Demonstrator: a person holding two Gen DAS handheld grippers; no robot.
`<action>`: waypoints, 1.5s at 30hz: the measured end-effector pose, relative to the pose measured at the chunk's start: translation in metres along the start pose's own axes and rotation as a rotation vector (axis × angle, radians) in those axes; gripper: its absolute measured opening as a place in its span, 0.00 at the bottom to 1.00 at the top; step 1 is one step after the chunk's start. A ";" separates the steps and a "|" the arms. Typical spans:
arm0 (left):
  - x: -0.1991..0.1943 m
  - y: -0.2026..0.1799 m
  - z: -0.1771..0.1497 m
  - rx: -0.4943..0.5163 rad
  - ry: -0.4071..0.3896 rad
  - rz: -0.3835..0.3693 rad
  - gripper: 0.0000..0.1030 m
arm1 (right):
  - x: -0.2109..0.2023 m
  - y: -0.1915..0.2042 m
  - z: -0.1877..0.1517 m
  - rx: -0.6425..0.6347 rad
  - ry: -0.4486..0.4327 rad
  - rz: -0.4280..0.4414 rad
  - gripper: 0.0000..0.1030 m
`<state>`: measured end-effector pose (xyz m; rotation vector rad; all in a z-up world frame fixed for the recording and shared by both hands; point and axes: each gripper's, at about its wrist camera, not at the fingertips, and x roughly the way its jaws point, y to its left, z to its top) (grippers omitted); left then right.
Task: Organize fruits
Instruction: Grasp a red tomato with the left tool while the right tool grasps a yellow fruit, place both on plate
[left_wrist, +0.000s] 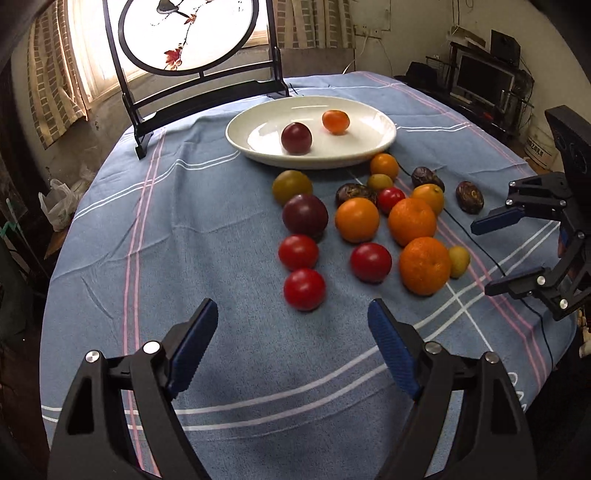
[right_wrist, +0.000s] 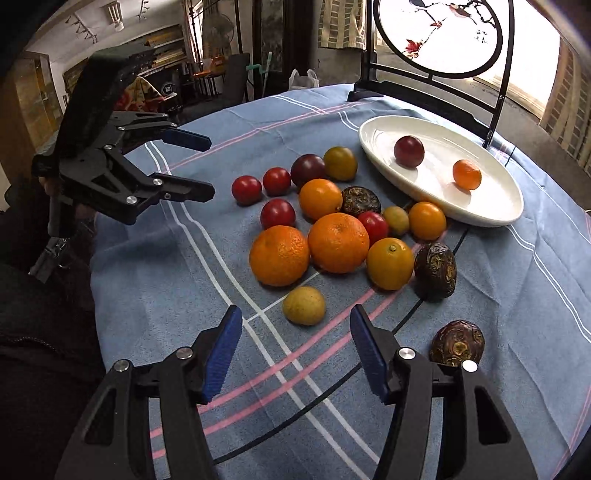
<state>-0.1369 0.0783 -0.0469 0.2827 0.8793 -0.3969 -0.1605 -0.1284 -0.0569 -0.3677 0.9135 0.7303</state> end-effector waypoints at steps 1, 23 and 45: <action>0.003 0.001 -0.001 -0.003 0.004 -0.002 0.79 | 0.004 0.001 0.001 -0.007 0.011 -0.005 0.55; 0.038 0.001 0.015 -0.042 0.083 -0.047 0.28 | 0.003 -0.011 -0.004 0.005 0.032 -0.039 0.26; 0.025 -0.013 0.163 -0.125 -0.214 0.077 0.28 | -0.067 -0.094 0.081 0.176 -0.355 -0.166 0.26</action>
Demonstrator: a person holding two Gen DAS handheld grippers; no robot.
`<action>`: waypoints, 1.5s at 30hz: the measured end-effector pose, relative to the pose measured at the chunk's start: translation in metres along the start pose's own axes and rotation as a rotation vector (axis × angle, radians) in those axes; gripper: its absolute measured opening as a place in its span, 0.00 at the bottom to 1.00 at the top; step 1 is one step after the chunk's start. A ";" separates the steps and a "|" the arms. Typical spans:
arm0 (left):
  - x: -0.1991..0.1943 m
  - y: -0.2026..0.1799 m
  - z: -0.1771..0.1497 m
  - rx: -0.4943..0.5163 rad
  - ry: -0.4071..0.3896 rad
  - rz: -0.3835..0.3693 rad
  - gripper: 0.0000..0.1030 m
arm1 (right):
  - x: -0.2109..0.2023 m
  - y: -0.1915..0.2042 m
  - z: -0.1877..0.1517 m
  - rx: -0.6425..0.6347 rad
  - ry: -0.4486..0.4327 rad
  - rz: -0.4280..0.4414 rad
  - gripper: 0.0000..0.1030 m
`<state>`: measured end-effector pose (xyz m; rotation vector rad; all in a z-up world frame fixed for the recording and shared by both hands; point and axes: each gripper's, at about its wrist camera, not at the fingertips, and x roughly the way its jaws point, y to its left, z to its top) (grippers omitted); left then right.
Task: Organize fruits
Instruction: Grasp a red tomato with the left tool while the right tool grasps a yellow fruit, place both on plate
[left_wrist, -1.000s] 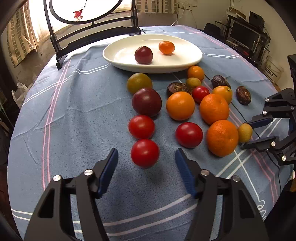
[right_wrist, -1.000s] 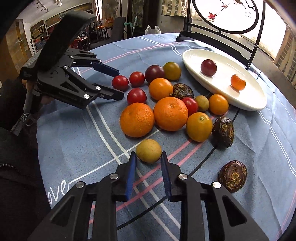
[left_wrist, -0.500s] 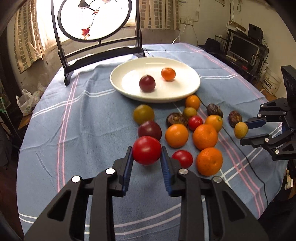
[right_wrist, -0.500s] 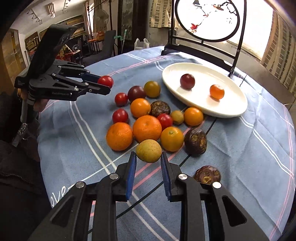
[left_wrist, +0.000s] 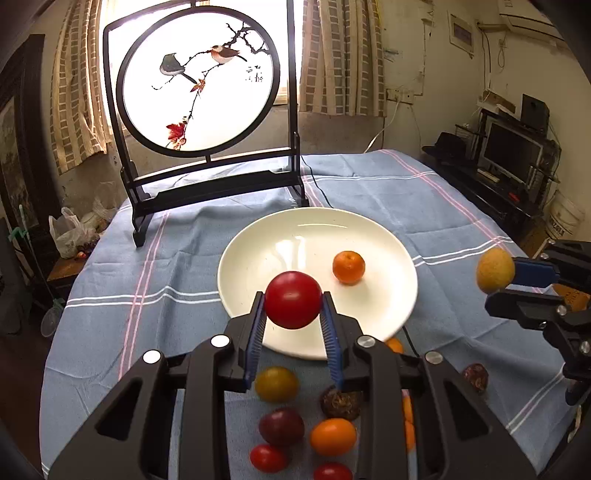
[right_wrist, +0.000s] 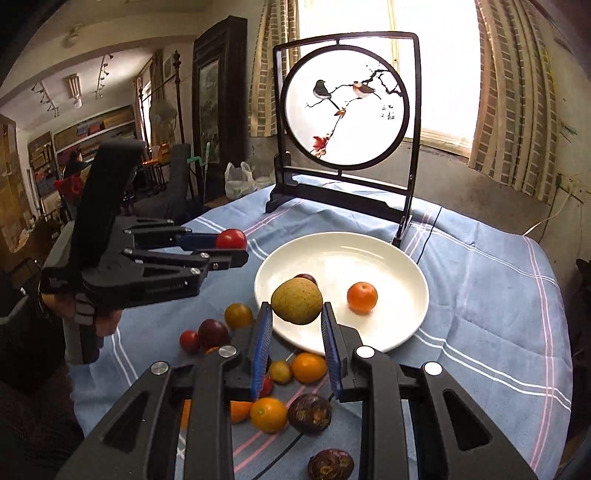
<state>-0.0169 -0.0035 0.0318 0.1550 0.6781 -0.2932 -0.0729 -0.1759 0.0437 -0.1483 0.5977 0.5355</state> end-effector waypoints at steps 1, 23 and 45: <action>0.005 -0.001 0.005 -0.004 0.000 0.008 0.28 | 0.003 -0.005 0.004 0.019 -0.009 0.005 0.26; 0.079 0.009 0.024 -0.077 0.043 0.041 0.28 | 0.080 -0.038 0.022 0.168 -0.014 0.025 0.27; 0.107 0.024 0.012 -0.111 0.111 0.093 0.62 | 0.120 -0.051 -0.001 0.202 0.098 -0.057 0.42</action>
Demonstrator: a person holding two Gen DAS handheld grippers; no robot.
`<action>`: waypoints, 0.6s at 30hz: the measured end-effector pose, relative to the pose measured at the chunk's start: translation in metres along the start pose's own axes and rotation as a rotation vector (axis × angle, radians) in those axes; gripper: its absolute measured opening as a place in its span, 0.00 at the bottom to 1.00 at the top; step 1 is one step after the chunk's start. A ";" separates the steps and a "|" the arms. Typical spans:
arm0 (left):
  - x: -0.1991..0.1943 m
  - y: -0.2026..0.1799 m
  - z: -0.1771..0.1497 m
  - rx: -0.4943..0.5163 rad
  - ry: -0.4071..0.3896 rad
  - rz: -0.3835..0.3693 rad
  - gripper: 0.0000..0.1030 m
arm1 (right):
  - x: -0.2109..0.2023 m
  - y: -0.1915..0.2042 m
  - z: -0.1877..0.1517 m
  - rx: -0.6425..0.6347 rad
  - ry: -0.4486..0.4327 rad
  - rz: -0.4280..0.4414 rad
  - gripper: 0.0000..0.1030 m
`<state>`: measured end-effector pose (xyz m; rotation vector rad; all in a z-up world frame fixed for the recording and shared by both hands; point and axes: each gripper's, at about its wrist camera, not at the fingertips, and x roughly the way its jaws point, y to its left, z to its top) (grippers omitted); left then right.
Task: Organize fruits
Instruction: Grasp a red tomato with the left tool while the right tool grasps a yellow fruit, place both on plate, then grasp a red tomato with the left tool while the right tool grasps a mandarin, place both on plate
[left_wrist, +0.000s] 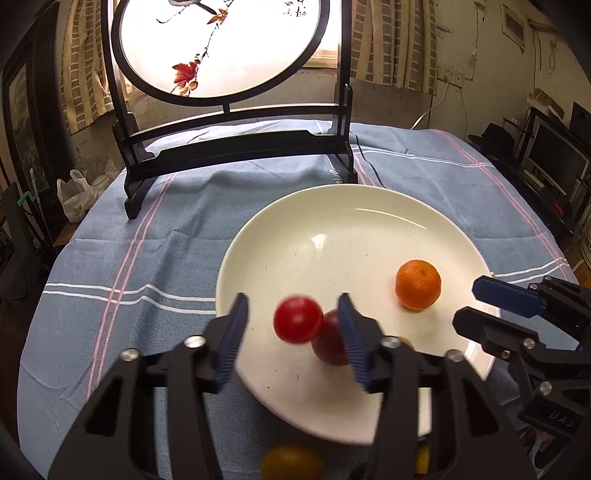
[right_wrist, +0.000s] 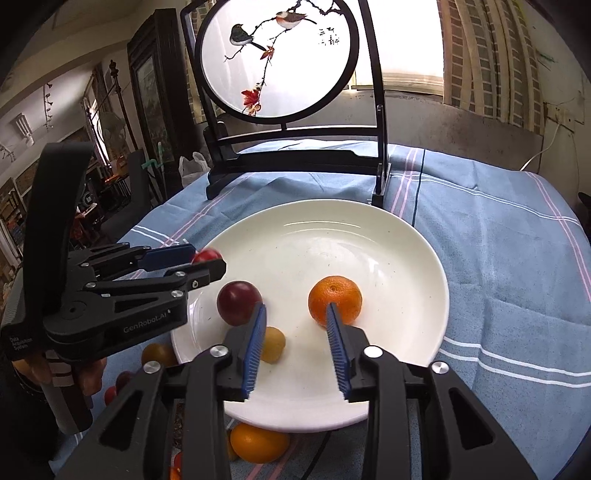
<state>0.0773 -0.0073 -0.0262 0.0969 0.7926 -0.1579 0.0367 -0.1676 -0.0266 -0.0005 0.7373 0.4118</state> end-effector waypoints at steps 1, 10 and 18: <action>-0.003 0.001 0.001 -0.005 -0.015 0.008 0.69 | -0.002 -0.001 0.000 0.004 -0.009 -0.010 0.44; -0.041 0.013 0.003 -0.020 -0.074 -0.030 0.69 | -0.028 0.010 0.001 -0.011 -0.036 0.034 0.53; -0.118 0.024 -0.060 0.133 -0.113 -0.045 0.77 | -0.095 0.073 -0.075 -0.219 0.085 0.219 0.53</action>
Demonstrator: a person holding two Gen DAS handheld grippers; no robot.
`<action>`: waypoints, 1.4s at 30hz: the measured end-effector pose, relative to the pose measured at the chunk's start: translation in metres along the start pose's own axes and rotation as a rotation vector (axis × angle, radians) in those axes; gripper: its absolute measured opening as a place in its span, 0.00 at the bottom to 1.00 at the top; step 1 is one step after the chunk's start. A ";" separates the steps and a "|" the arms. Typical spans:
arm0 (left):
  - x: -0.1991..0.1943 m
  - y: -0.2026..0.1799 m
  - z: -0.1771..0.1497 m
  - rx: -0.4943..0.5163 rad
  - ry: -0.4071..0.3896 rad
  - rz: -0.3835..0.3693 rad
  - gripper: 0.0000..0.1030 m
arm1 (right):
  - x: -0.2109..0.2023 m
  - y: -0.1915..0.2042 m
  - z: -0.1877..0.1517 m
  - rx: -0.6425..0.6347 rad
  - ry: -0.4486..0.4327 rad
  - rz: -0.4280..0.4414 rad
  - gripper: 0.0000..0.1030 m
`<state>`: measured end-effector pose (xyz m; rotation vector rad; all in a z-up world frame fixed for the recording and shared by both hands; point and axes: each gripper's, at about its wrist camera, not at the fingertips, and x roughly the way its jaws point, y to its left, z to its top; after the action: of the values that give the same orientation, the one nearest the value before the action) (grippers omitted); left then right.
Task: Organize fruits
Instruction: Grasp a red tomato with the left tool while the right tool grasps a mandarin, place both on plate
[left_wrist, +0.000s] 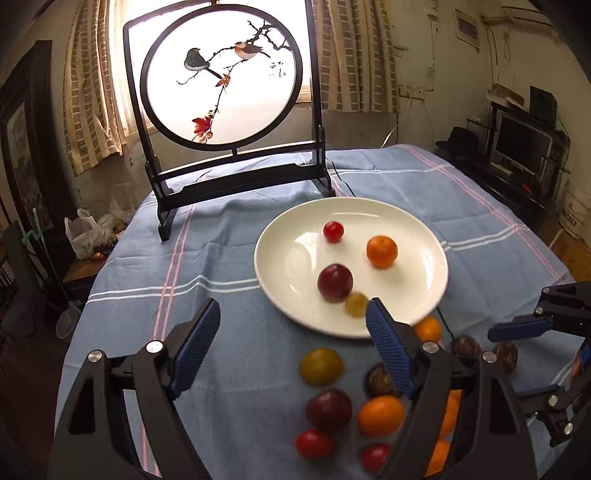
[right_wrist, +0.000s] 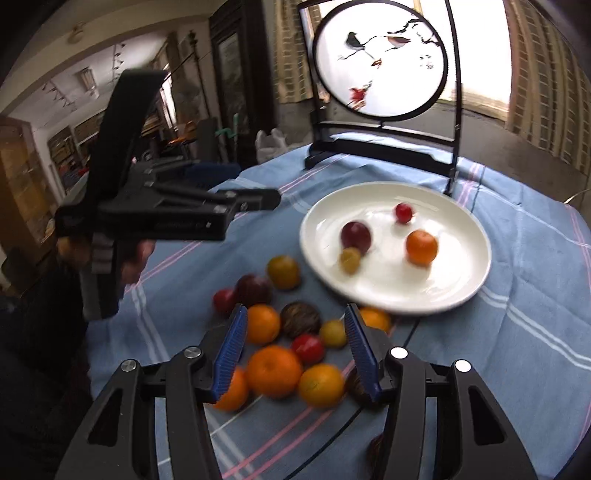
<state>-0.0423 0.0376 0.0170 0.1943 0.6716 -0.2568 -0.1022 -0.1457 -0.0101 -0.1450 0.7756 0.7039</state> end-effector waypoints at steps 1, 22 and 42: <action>-0.007 0.002 -0.009 0.008 0.010 -0.002 0.77 | 0.000 0.011 -0.012 -0.007 0.036 0.027 0.53; -0.031 -0.039 -0.107 0.170 0.160 -0.147 0.77 | 0.038 0.038 -0.056 0.094 0.164 0.016 0.37; 0.020 -0.057 -0.099 0.096 0.274 -0.210 0.31 | 0.015 0.016 -0.076 0.110 0.192 -0.025 0.38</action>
<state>-0.1021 0.0052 -0.0769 0.2536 0.9547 -0.4703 -0.1498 -0.1535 -0.0733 -0.1230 0.9927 0.6277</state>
